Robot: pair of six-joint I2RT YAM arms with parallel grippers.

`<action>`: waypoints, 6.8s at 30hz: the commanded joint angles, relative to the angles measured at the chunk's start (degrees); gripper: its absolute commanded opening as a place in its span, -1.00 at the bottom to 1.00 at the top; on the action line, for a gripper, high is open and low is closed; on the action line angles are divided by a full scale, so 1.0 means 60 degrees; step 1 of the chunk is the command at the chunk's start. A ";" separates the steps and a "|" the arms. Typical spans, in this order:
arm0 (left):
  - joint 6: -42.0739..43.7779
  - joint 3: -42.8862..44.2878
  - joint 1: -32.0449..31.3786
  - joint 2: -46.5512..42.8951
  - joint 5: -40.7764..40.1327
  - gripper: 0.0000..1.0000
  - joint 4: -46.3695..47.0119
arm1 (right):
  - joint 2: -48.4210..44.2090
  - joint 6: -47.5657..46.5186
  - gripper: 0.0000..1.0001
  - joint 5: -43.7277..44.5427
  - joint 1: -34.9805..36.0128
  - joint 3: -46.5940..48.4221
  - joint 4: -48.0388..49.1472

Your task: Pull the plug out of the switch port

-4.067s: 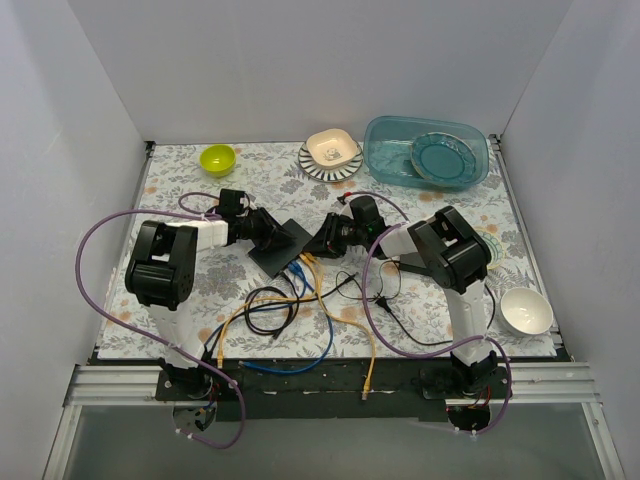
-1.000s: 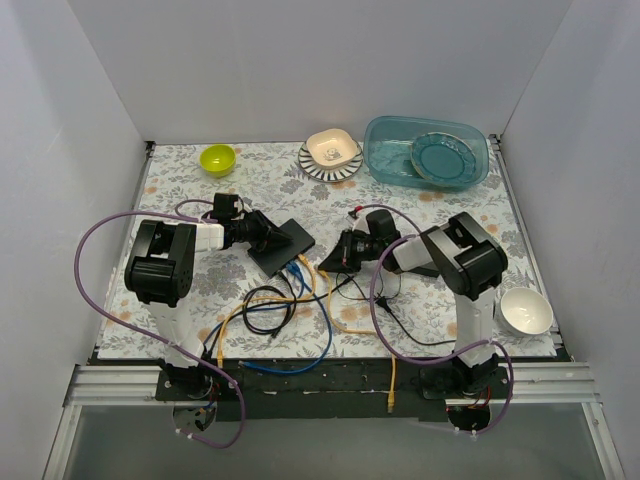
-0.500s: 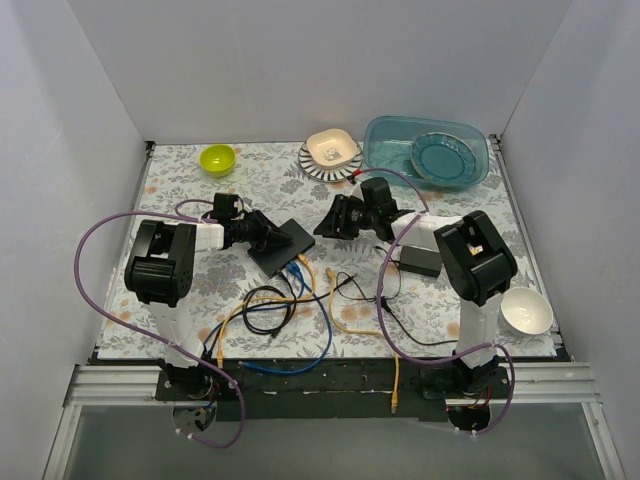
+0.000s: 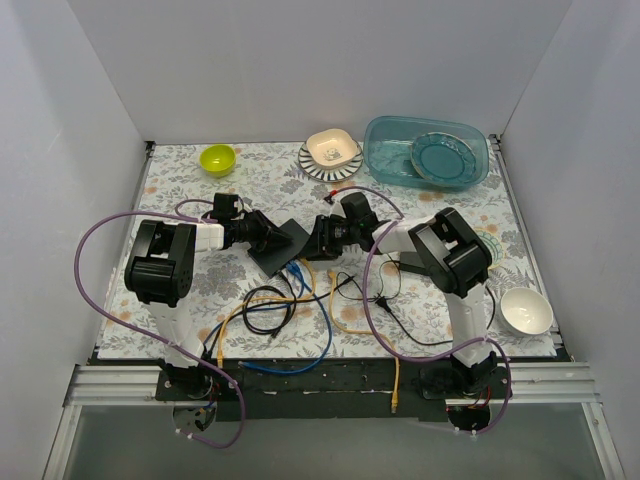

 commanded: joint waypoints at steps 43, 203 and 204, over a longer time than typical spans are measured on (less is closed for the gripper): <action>0.0356 -0.0497 0.0115 0.0262 -0.1050 -0.62 -0.0745 | -0.0070 0.1034 -0.97 -0.0742 -0.0413 -0.3528 0.2317; 0.0561 -0.0687 0.0217 0.0057 -0.1123 -0.60 -0.0819 | 0.0073 0.0242 -0.10 0.0286 0.0934 -0.0090 0.0077; 0.0576 -0.0687 0.0203 0.0028 -0.1123 -0.60 -0.0833 | 0.0147 0.0286 -0.10 0.0329 0.0934 0.0026 0.0091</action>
